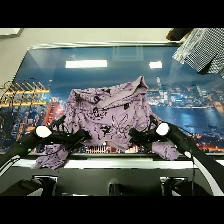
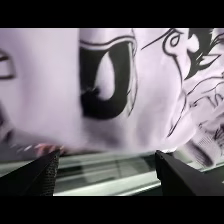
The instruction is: Fold the clothes and pants, and hang the long-sleeved shirts on hangers.
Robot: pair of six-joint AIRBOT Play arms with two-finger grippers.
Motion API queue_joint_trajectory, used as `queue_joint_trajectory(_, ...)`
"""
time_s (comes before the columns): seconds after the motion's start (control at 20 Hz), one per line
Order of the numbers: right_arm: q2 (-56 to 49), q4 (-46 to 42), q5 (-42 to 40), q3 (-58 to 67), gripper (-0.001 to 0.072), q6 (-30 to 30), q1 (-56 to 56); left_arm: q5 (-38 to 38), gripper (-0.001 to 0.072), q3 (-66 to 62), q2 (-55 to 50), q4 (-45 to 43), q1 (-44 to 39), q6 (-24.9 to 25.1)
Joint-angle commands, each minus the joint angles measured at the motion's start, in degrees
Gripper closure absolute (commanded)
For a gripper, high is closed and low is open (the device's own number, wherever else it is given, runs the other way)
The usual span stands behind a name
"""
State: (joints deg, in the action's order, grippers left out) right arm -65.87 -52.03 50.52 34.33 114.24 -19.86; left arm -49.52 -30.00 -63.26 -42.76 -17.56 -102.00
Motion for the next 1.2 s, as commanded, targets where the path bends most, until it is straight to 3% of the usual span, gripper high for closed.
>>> queue_joint_trajectory(0.0,3.4,-1.2,1.8,0.0,0.0673,2.3,-0.1,6.5,0.0012,0.1,-3.7,4.8,-4.0,0.0)
queue_joint_trajectory(0.15,5.5,-1.2,1.9,0.0,0.0673,3.1,-0.1,9.6,0.0014,0.0,-6.2,5.3,-6.0,-3.0)
queue_joint_trajectory(0.2,6.0,-1.2,1.9,0.0,0.0673,3.3,-0.1,10.6,0.0049,0.0,-6.7,5.3,-6.2,-4.6)
queue_joint_trajectory(0.25,6.4,-1.2,1.9,0.0,0.0673,3.3,-0.1,11.0,0.0256,0.0,-7.0,5.3,-6.1,-5.2)
queue_joint_trajectory(0.3,7.0,-1.2,2.0,0.0,0.0673,3.3,-0.1,11.0,0.0639,-0.1,-6.9,5.3,-5.8,-4.9)
queue_joint_trajectory(0.35,7.8,-1.2,2.1,0.0,0.0673,3.3,-0.1,10.5,0.0682,-0.4,-6.6,5.2,-5.6,-4.3)
queue_joint_trajectory(0.5,11.8,-2.3,3.8,0.0,0.0674,4.3,-0.1,3.8,0.0685,-2.7,-3.9,4.8,-2.1,0.4)
queue_joint_trajectory(0.6,15.8,-6.1,10.1,0.0,0.0674,6.8,-0.1,-4.7,0.0685,-3.9,1.0,0.4,1.0,0.4)
queue_joint_trajectory(0.8,28.0,-11.9,29.6,-0.1,0.0674,12.6,-0.1,-26.2,0.0686,-3.9,16.2,-15.9,1.2,-8.2)
queue_joint_trajectory(0.9,35.2,-11.7,34.5,-0.1,0.0674,18.2,-0.1,-33.2,0.0686,-3.9,22.5,-16.6,-0.6,-9.5)
queue_joint_trajectory(1.0,39.8,-12.3,34.3,-0.1,0.0674,22.0,-0.1,-33.0,0.0686,-4.0,25.9,-14.7,-3.3,-12.8)
queue_joint_trajectory(1.15,37.4,-15.1,26.9,0.0,0.0673,22.1,-0.1,-25.6,0.0687,-5.2,23.4,-10.5,-5.1,-13.1)
